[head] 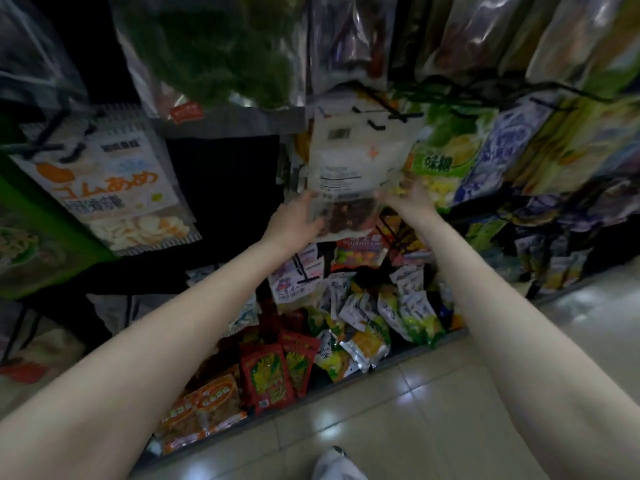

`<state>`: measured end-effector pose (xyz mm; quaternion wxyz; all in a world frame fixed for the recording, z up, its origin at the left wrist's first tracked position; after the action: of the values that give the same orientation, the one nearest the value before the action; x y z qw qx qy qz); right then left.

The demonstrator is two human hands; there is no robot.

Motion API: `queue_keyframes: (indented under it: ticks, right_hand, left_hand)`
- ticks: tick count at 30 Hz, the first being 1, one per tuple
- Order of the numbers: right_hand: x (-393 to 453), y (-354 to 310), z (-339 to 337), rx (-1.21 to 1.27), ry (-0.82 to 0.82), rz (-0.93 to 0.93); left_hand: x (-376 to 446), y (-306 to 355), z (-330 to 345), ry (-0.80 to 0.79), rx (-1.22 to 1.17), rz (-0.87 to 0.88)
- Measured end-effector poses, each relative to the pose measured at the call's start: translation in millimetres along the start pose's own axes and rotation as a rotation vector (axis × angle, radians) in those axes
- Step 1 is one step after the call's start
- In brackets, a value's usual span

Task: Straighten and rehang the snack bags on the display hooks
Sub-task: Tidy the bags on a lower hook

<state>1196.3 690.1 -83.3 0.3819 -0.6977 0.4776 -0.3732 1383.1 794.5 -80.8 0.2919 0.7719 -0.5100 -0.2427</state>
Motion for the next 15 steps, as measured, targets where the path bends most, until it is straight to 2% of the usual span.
queue_keyframes:
  ticks: [5, 9, 11, 13, 15]
  right_hand:
    - [18.8, 7.2, -4.0, 0.133, -0.099, -0.021]
    - [20.5, 5.5, 5.8, 0.250, -0.174, -0.035]
    - [14.5, 8.7, 9.5, 0.358, -0.257, -0.015]
    - [2.4, 6.6, 10.9, 0.471, -0.389, -0.007]
    - [-10.7, 2.6, 5.2, 0.545, -0.497, 0.016]
  left_hand:
    - [11.3, 1.5, 7.8, 0.266, -0.275, -0.225]
    - [0.0, -7.6, -6.2, 0.348, -0.585, -0.366]
    - [-2.3, -10.5, -4.5, 0.209, -0.669, -0.398]
    - [-8.7, -5.4, 2.7, -0.037, -0.756, -0.383]
    - [-21.0, 2.4, 5.3, -0.213, -0.775, -0.347]
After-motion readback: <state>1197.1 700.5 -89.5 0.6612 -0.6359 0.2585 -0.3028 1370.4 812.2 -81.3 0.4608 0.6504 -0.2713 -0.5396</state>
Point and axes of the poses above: each hand's wrist, its own x-axis towards the middle knuckle, its own z-axis out of the palm, y = z × x, the point moved 8 cm from there along x, towards the middle knuckle, and after that the axes turned 13 degrees about -z, right-handed, at the moved point
